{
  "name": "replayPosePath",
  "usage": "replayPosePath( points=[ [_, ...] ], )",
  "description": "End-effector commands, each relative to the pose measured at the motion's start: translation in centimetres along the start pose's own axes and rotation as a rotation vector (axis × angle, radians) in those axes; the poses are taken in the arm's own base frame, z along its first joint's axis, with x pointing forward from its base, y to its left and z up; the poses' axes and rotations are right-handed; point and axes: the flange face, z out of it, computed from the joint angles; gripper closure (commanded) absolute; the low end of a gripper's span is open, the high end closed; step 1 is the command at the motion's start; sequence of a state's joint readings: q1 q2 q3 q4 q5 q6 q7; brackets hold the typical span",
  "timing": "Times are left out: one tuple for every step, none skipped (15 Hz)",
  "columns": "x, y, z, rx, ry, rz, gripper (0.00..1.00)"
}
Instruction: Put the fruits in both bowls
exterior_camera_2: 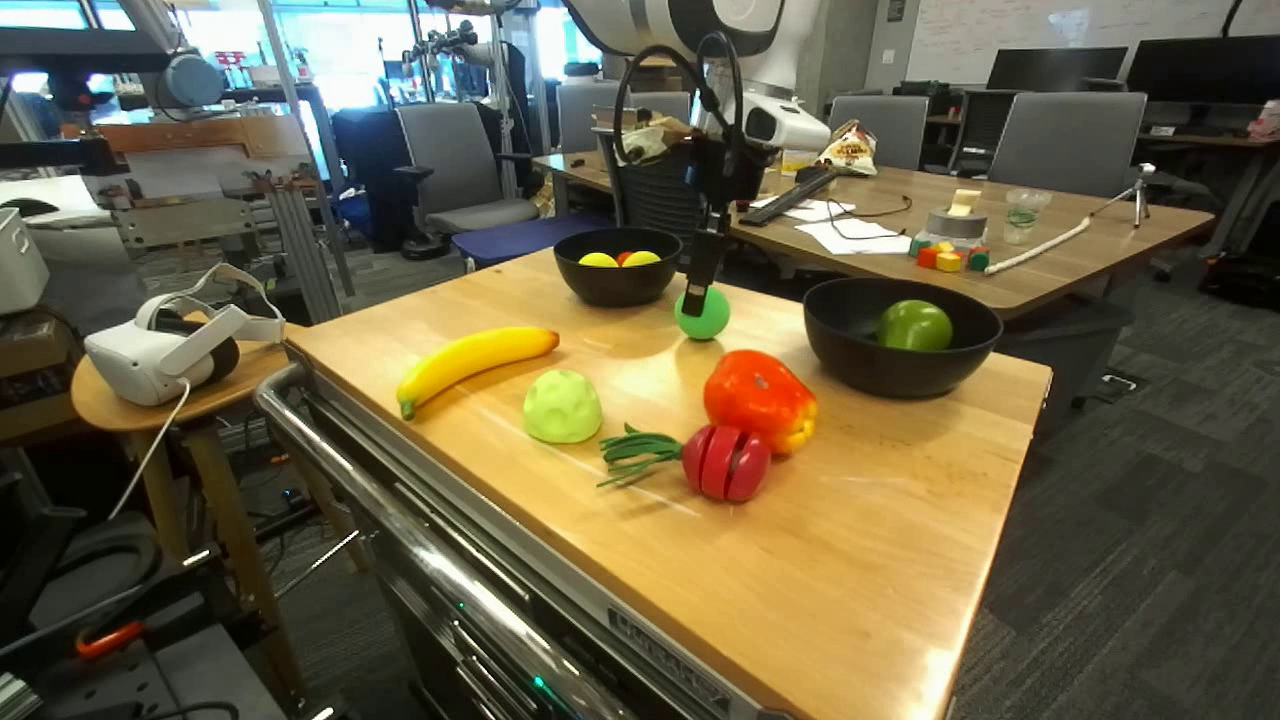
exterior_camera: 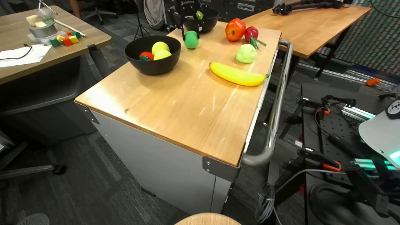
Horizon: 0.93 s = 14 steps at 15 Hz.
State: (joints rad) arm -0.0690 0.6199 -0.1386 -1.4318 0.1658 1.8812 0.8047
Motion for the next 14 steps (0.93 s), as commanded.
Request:
replayPosePath(
  points=[
    [0.0, 0.1, -5.2, -0.015, 0.166, -0.098, 0.77],
    [0.1, 0.8, -7.5, -0.029, 0.213, -0.121, 0.79],
    [0.5, 1.6, -9.8, -0.042, 0.261, -0.144, 0.80],
    [1.1, 2.4, -11.8, -0.055, 0.316, -0.161, 0.80],
    [1.9, 3.3, -13.6, -0.066, 0.375, -0.176, 0.80],
    [2.6, 4.0, -14.7, -0.070, 0.433, -0.194, 0.80],
    [3.3, 4.4, -15.5, -0.067, 0.489, -0.207, 0.80],
    [4.0, 4.8, -16.0, -0.051, 0.542, -0.216, 0.80],
    [5.0, 4.9, -15.6, -0.025, 0.586, -0.208, 0.80],
    [5.8, 5.0, -15.1, 0.000, 0.604, -0.192, 0.80],
    [6.5, 5.0, -14.2, 0.020, 0.611, -0.175, 0.80],
    [7.1, 5.0, -13.2, 0.030, 0.614, -0.166, 0.80],
    [7.5, 5.1, -12.0, 0.023, 0.610, -0.164, 0.80],
    [7.8, 5.2, -11.0, 0.019, 0.599, -0.156, 0.80]
  ],
)
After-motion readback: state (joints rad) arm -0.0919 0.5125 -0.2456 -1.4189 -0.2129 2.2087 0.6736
